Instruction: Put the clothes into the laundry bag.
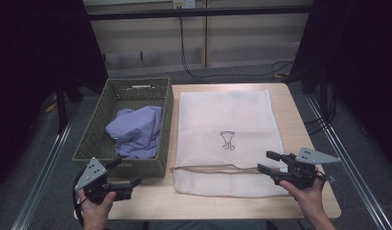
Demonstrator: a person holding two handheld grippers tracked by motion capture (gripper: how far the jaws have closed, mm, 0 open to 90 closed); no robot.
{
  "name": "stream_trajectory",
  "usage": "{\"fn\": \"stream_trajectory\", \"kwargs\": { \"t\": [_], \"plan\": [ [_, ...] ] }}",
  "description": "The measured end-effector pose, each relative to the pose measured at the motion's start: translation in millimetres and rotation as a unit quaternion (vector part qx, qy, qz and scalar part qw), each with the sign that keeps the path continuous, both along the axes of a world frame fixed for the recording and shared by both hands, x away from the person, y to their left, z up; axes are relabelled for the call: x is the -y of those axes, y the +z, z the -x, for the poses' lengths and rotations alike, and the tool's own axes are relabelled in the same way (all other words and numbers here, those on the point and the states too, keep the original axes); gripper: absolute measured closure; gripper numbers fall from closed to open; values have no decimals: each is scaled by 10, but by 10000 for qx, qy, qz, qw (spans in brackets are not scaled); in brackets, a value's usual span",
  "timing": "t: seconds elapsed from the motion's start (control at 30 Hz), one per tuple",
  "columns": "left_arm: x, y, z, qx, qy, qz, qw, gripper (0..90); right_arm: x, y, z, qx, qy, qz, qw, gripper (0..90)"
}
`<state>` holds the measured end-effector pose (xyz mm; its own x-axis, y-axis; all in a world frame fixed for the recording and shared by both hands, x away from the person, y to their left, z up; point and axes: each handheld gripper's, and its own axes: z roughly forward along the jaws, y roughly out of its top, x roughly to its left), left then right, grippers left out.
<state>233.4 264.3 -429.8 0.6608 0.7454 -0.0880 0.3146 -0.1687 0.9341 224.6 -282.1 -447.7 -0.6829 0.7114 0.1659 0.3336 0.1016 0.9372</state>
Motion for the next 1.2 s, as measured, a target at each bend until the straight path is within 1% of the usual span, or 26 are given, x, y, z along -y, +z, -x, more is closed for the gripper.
{"fn": "stream_trajectory", "kwargs": {
  "t": [0.1, 0.2, 0.23, 0.3, 0.33, 0.37, 0.4, 0.43, 0.5, 0.53, 0.57, 0.6, 0.63, 0.67, 0.73, 0.8, 0.87, 0.9, 0.97, 1.0, 1.03, 1.1, 1.17, 1.2],
  "plan": [
    [-3, 2, 0, 4, -34, 38, 10000, 33, 3, 1, -6, 37, 21, 12, 10000, 358],
    [-4, 1, 11, 47, -28, 37, 10000, 33, 9, -10, -11, 1, 38, 30, 10000, 353],
    [2, -3, 7, 30, -11, 50, 10000, 33, 3, -17, -31, -35, 63, 93, 9999, 338],
    [15, -12, -6, 0, 23, 24, 10000, 33, -8, -24, -44, -39, 34, 89, 9999, 337],
    [26, -17, -8, -6, 66, -26, 10000, 33, -8, -24, -44, -39, 34, 89, 9999, 337],
    [37, -23, -8, -18, 78, 5, 10000, 33, -12, -34, -69, -107, 95, 83, 9999, 337],
    [47, -21, -6, -32, 29, 33, 10000, 33, -16, -40, -82, -127, 93, 92, 9998, 333],
    [59, -18, -3, -14, 44, -4, 10000, 33, -17, -46, -94, -153, 109, 116, 9998, 329],
    [65, -17, 2, -6, 32, 3, 10000, 33, -23, -53, -106, -155, 87, 132, 9998, 328],
    [62, -17, 6, -17, 17, 31, 10000, 33, -27, -60, -115, -204, 95, 157, 9996, 316],
    [56, -17, 14, -16, 35, 20, 10000, 33, -38, -72, -134, -301, 147, 147, 9993, 270],
    [56, -17, 14, -16, 35, 20, 10000, 33, -38, -72, -134, -301, 147, 147, 9993, 270],
    [44, -15, 19, -19, 59, 16, 10000, 33, -43, -74, -140, -404, 164, 133, 9990, 263],
    [37, -15, 20, -47, 65, 55, 10000, 31, -50, -73, -143, -446, 192, 166, 9987, 263],
    [17, -16, 18, -91, 135, 70, 9998, 30, -54, -65, -145, -475, 231, 187, 9984, 256],
    [2, -14, 25, -89, 192, 105, 9997, 30, -60, -52, -145, -533, 241, 159, 9982, 251],
    [-10, -11, 22, -85, 212, 106, 9997, 31, -61, -50, -153, -611, 297, 161, 9976, 255],
    [-11, -8, 22, -78, 238, 94, 9996, 31, -61, -50, -153, -611, 297, 161, 9976, 255],
    [-6, -6, 14, -84, 200, 96, 9997, 31, -63, -49, -156, -687, 344, 126, 9970, 282],
    [-2, -8, 7, -87, 203, 92, 9997, 32, -58, -45, -157, -756, 357, -27, 9965, 309],
    [3, -15, 2, -111, 183, 74, 9997, 32, -58, -42, -157, -748, 361, -58, 9965, 321],
    [9, -19, -1, -124, 161, 80, 9998, 32, -57, -36, -155, -733, 393, -76, 9965, 334],
    [16, -18, 5, -106, 190, 19, 9998, 29, -67, -27, -151, -734, 438, -65, 9963, 364],
    [22, -17, 19, -94, 235, -5, 9997, 28, -85, -27, -139, -714, 480, -7, 9963, 409]
  ]
}}
